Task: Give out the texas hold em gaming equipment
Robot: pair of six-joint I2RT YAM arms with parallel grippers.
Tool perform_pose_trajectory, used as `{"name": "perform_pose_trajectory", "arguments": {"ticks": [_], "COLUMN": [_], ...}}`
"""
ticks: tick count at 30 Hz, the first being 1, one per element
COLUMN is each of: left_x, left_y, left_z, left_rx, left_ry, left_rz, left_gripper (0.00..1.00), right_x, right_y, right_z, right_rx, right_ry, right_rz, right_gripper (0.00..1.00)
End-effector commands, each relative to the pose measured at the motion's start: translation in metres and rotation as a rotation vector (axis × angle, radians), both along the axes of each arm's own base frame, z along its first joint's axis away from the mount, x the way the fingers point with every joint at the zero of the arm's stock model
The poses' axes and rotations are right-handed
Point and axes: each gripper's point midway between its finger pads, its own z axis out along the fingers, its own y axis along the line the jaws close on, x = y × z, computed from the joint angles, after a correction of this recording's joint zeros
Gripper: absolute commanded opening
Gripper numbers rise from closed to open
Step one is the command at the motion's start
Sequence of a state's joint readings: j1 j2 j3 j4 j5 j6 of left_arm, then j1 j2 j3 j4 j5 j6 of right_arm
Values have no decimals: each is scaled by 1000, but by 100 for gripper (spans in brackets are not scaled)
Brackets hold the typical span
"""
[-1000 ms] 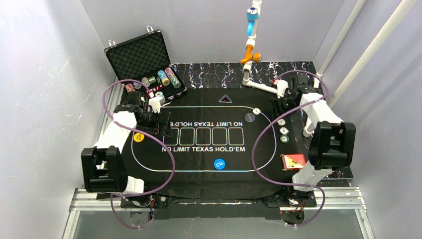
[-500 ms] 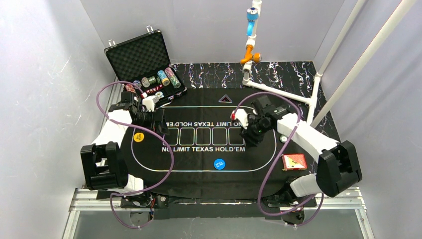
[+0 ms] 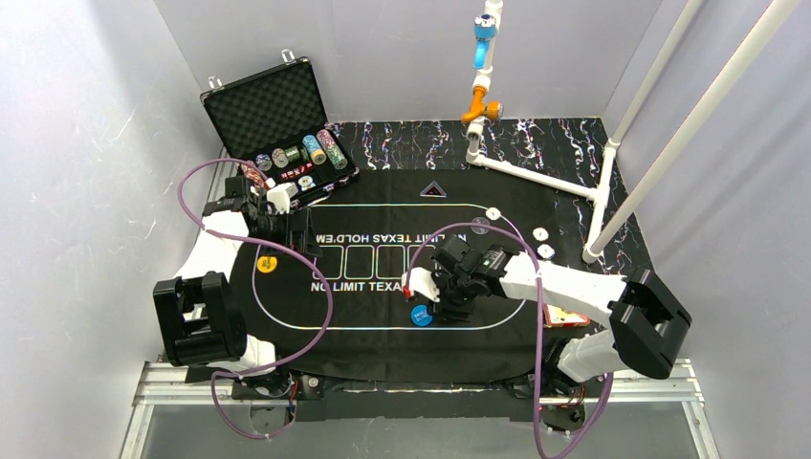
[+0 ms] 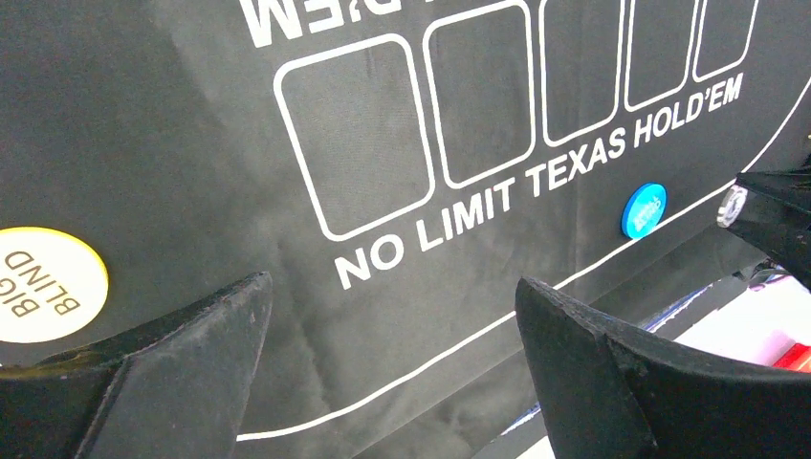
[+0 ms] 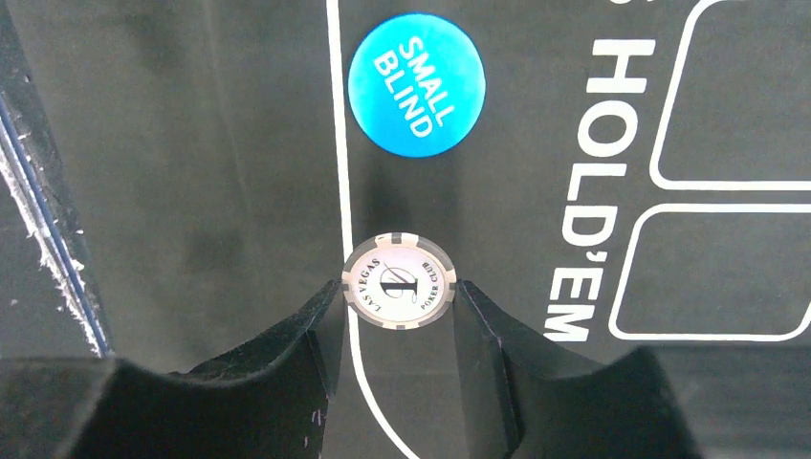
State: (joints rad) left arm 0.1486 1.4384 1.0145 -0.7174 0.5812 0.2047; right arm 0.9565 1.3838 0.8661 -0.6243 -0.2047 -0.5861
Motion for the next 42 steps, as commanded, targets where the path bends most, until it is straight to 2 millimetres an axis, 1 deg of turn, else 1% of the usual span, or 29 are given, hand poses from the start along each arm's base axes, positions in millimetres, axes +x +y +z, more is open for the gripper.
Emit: {"name": "perform_pose_trajectory", "arguments": {"ticks": [1, 8, 14, 19, 21, 23, 26, 28, 31, 33, 36, 38, 40, 42], "left_x": [1, 1, 1, 2, 3, 3, 3, 2, 2, 3, 5, 5, 6, 7], "left_y": [-3, -3, -3, -2, -2, -2, -2, -2, -2, -2, -3, -3, -4, -4], "left_z": [11, 12, 11, 10, 10, 10, 9, 9, 10, 10, 10, 12, 14, 15], "left_rx": [-40, -46, -48, -48, -47, -47, -47, -46, -46, -52, -59, -59, -71, -75], "left_ry": [-4, -2, 1, 5, 5, 6, 7, 5, 4, 5, 9, 3, 1, -2], "left_rz": [3, 4, 2, 2, 4, 5, 5, 4, 5, 4, 6, 5, 8, 9], "left_gripper": [98, 98, 98, 98, 98, 98, 98, 98, 98, 98, 98, 98, 98, 98], "right_x": [8, 3, -3, -5, -8, -8, 1, 15, 46, 71, 111, 139, 176, 203], "right_y": [13, 19, 24, 23, 22, 23, 26, 26, 16, 4, -28, -67, -131, -205], "right_z": [-4, -18, -25, -32, -33, -30, -16, 1, 27, 39, 50, 54, 55, 44], "right_rx": [4, -34, -47, -79, -84, -80, -54, -10, 53, 75, 99, 107, 62, 2], "right_ry": [-71, -70, -57, -52, -40, -37, -85, -105, -87, -102, -103, -101, -150, -114], "right_rz": [-2, 26, 49, 63, 69, 69, 43, -8, -138, -243, -428, -591, -836, -1090], "right_gripper": [48, 50, 52, 58, 64, 72, 73, 74, 74, 75, 75, 75, 74, 72]}}
